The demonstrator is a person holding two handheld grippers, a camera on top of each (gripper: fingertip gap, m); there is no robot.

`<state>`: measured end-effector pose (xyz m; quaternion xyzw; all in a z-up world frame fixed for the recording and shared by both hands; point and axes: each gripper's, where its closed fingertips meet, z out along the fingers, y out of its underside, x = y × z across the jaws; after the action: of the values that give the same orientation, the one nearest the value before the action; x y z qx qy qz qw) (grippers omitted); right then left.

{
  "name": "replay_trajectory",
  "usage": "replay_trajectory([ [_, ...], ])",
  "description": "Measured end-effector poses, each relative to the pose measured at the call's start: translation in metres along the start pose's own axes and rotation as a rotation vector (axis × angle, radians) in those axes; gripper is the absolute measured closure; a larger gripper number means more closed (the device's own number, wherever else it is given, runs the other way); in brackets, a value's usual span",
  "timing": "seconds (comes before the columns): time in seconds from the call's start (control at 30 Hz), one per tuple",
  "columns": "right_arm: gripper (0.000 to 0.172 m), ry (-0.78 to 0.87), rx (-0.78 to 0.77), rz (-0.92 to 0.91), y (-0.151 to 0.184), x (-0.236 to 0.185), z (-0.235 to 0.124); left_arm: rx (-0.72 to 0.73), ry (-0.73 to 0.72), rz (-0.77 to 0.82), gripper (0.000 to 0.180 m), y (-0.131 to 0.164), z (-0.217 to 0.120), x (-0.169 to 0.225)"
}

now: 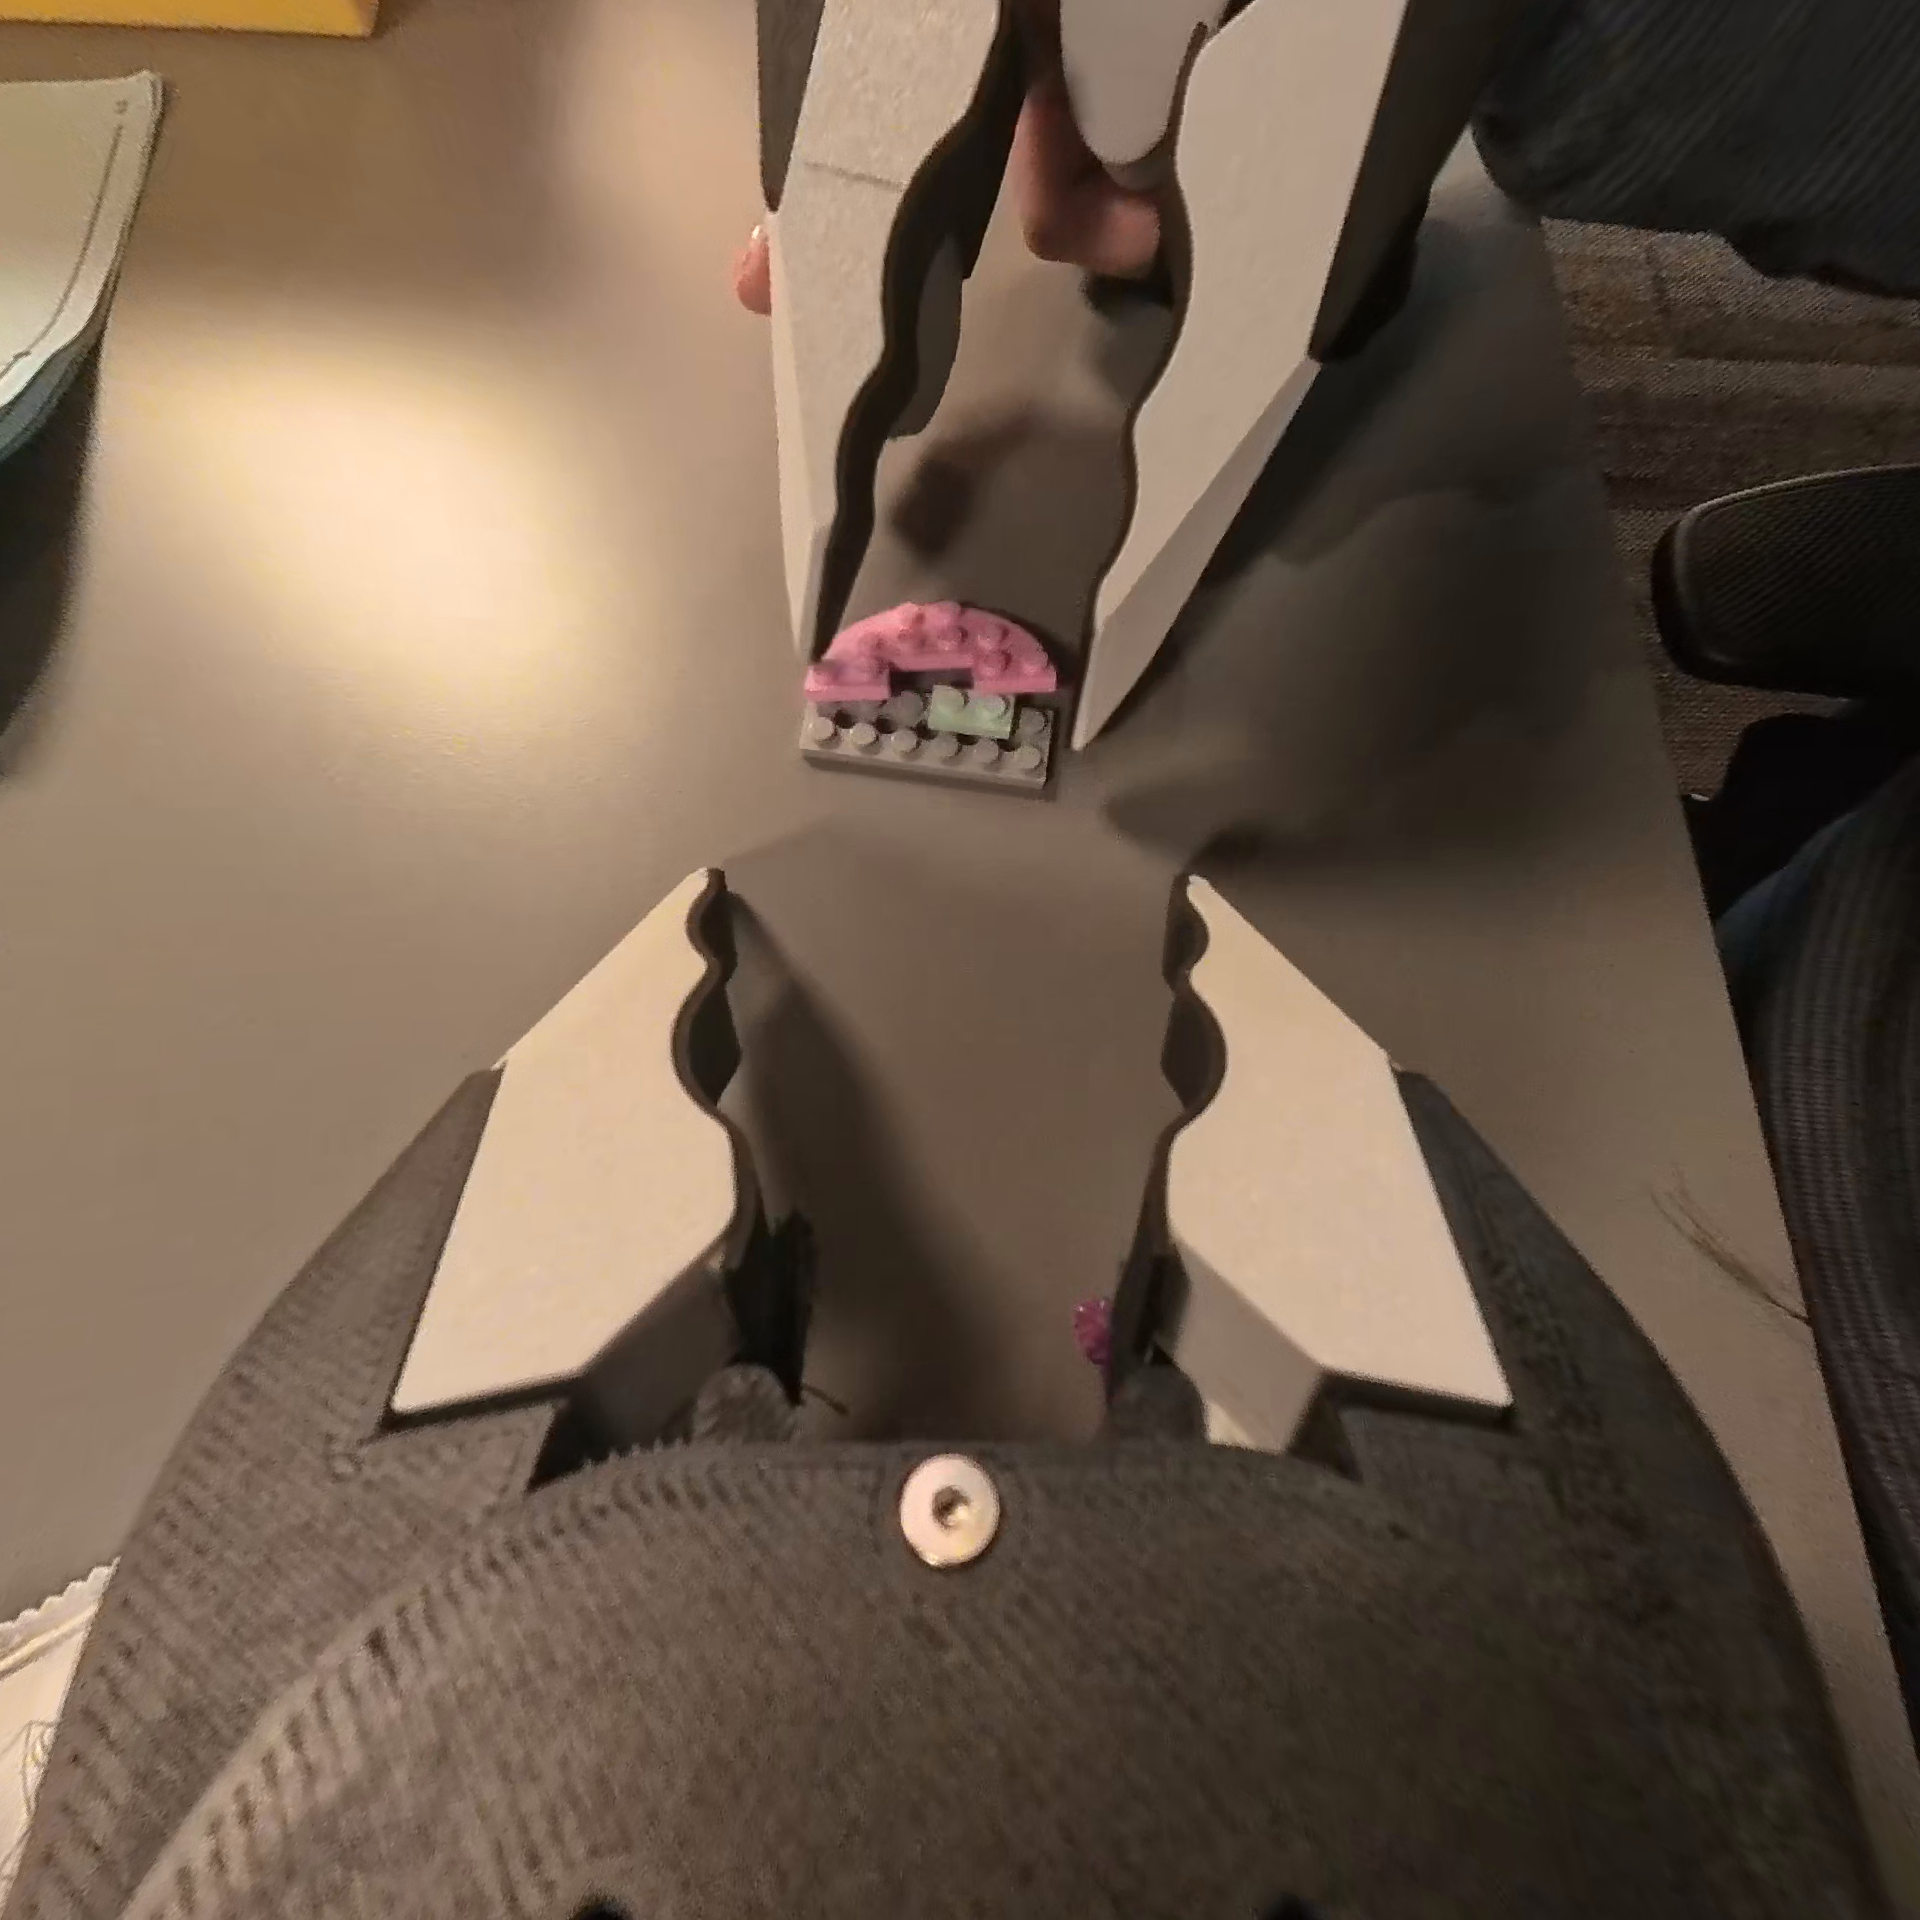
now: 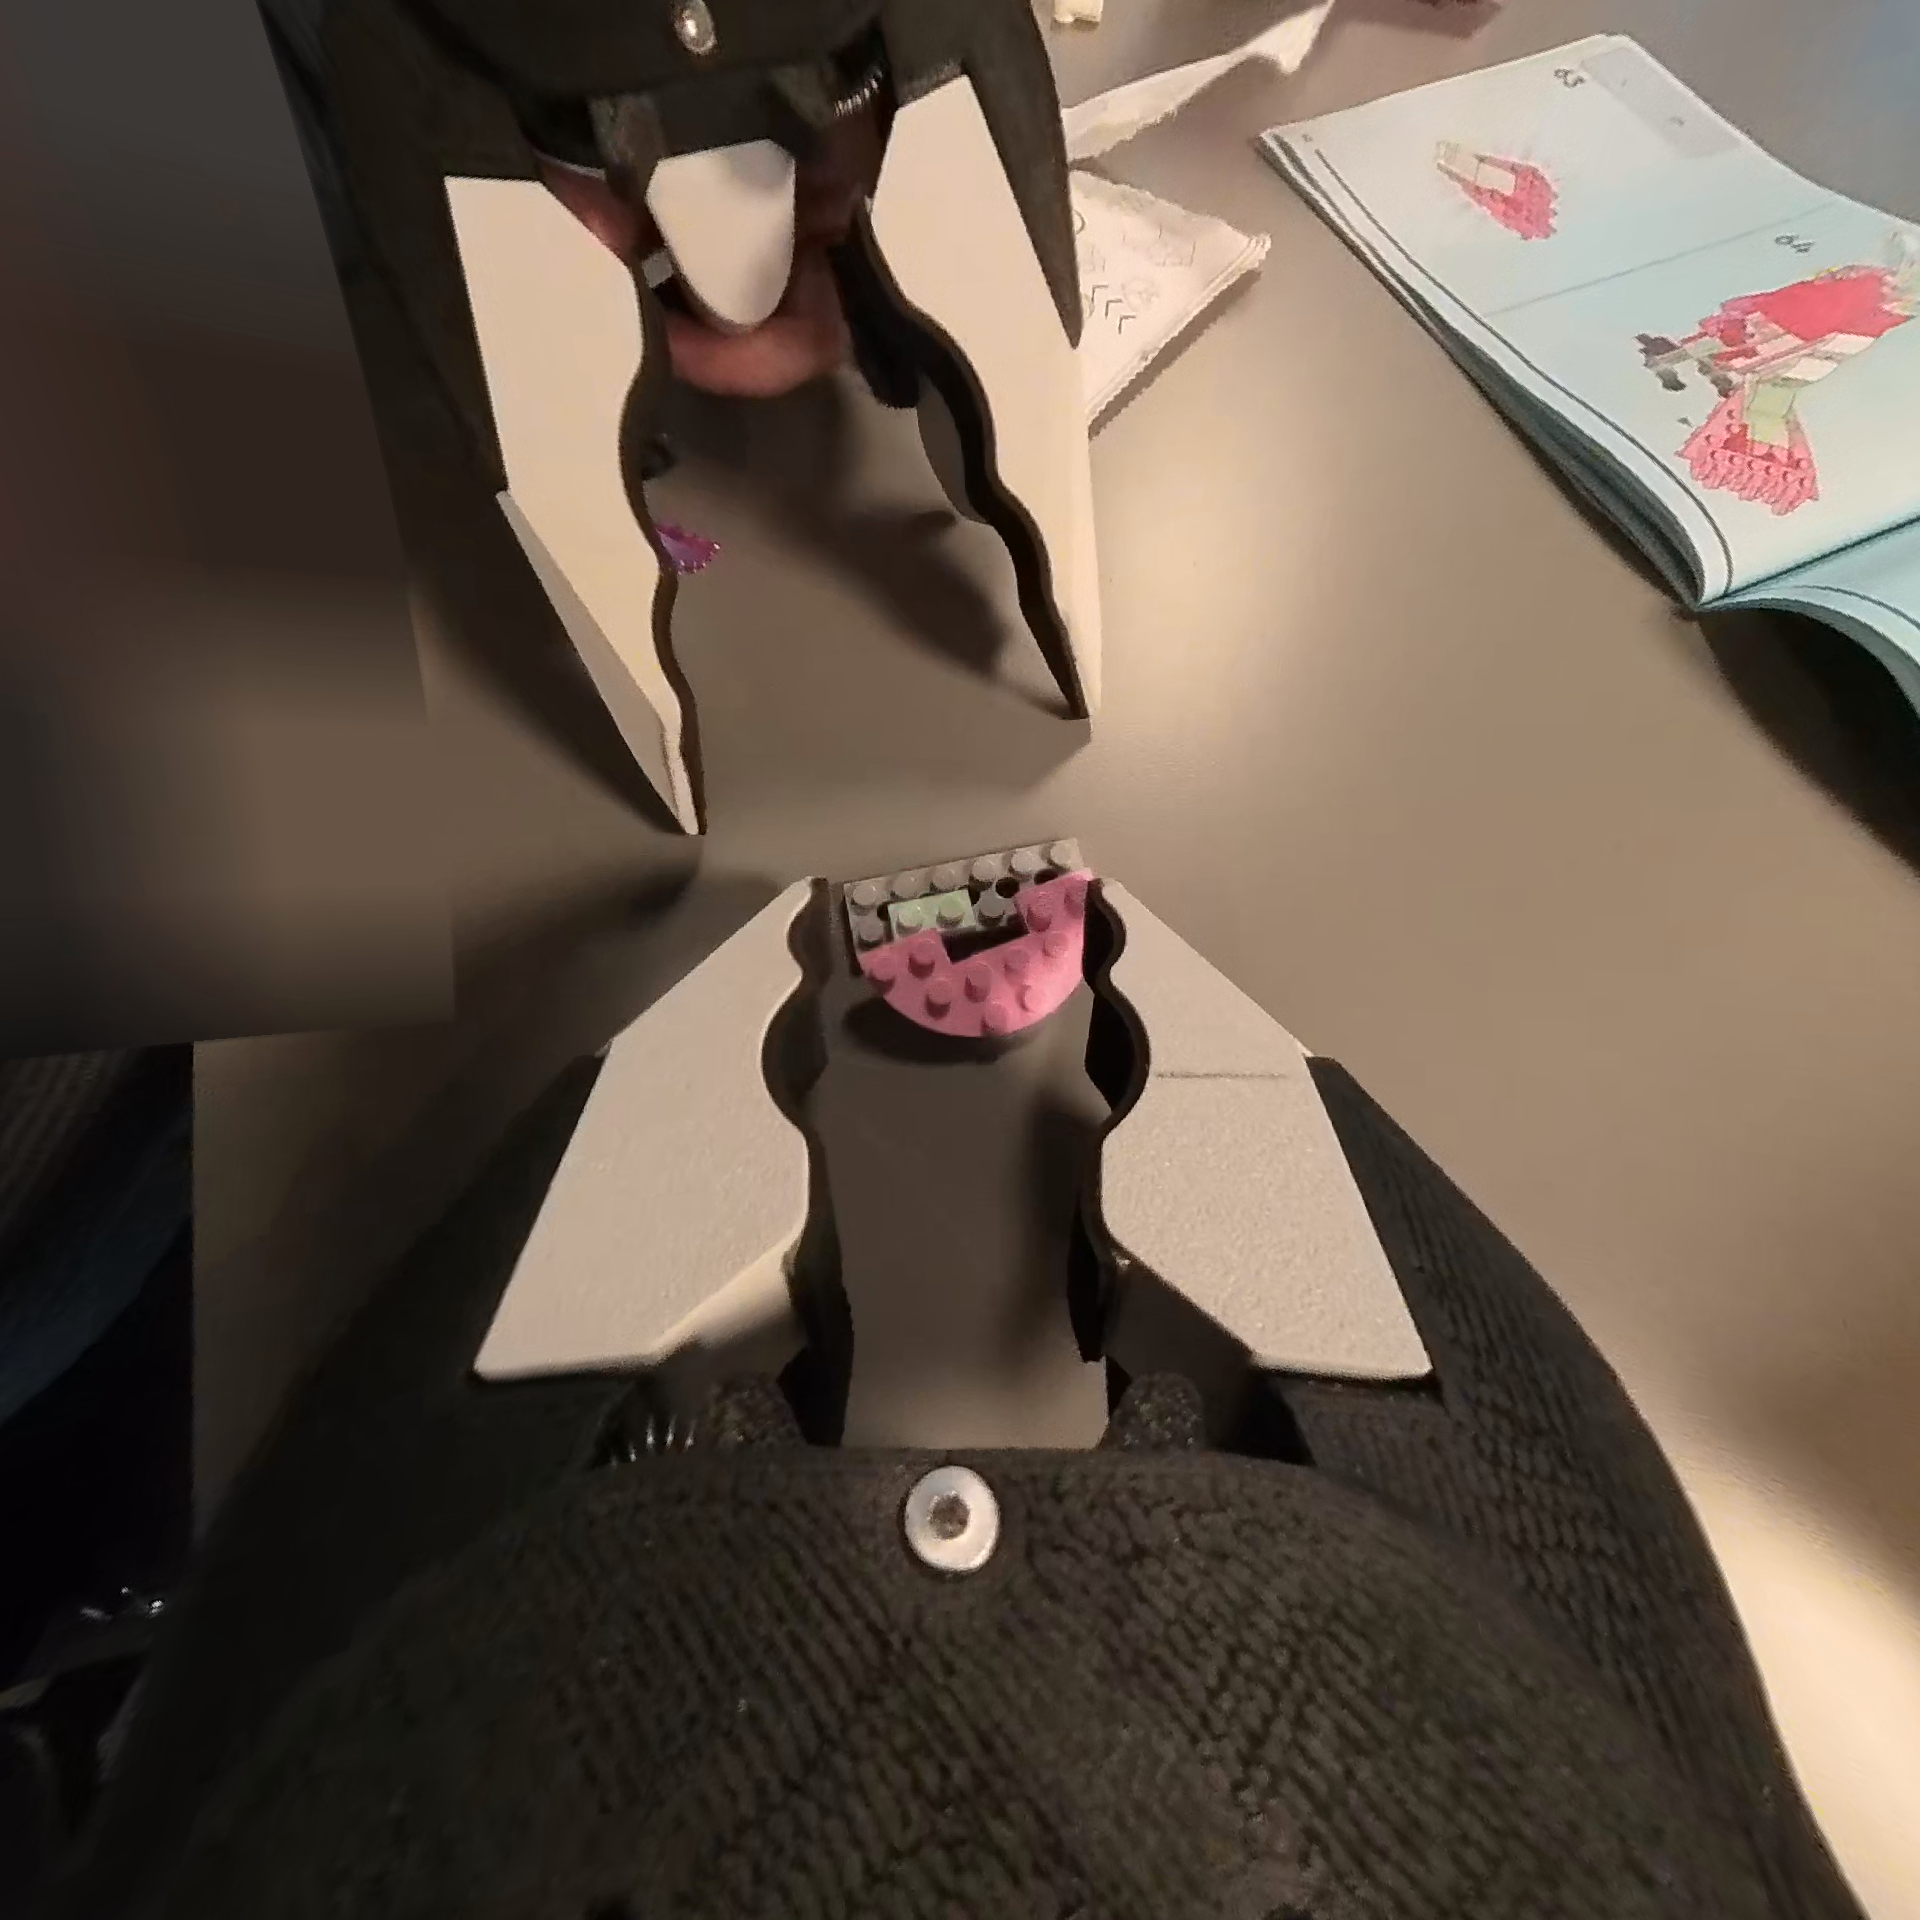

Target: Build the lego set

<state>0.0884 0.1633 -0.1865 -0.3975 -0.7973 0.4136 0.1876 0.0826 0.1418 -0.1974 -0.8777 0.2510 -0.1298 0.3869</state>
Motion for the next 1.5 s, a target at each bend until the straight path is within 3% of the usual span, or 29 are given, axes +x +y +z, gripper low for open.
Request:
replay_trajectory([
  [0.33,0.106,-0.025,-0.065,-0.104,0.007,0.004,0.003,0.004,0.012,0.002,0.099,0.0,-0.001,0.001],
  [0.5,0.11,-0.038,-0.057,-0.012,0.007,0.0,-0.012,0.005,0.035,0.037,0.117,-0.001,0.0,0.008],
  [0.7,0.114,-0.043,-0.029,0.159,0.019,-0.008,-0.021,0.013,0.105,0.027,0.12,-0.007,0.004,0.022],
  [1.17,0.117,-0.063,-0.007,0.111,0.013,-0.022,-0.013,0.013,0.111,0.035,0.12,-0.009,0.008,0.027],
  [1.5,0.123,-0.084,-0.005,0.198,0.013,-0.031,-0.015,0.016,0.136,0.021,0.129,-0.008,0.004,0.031],
])
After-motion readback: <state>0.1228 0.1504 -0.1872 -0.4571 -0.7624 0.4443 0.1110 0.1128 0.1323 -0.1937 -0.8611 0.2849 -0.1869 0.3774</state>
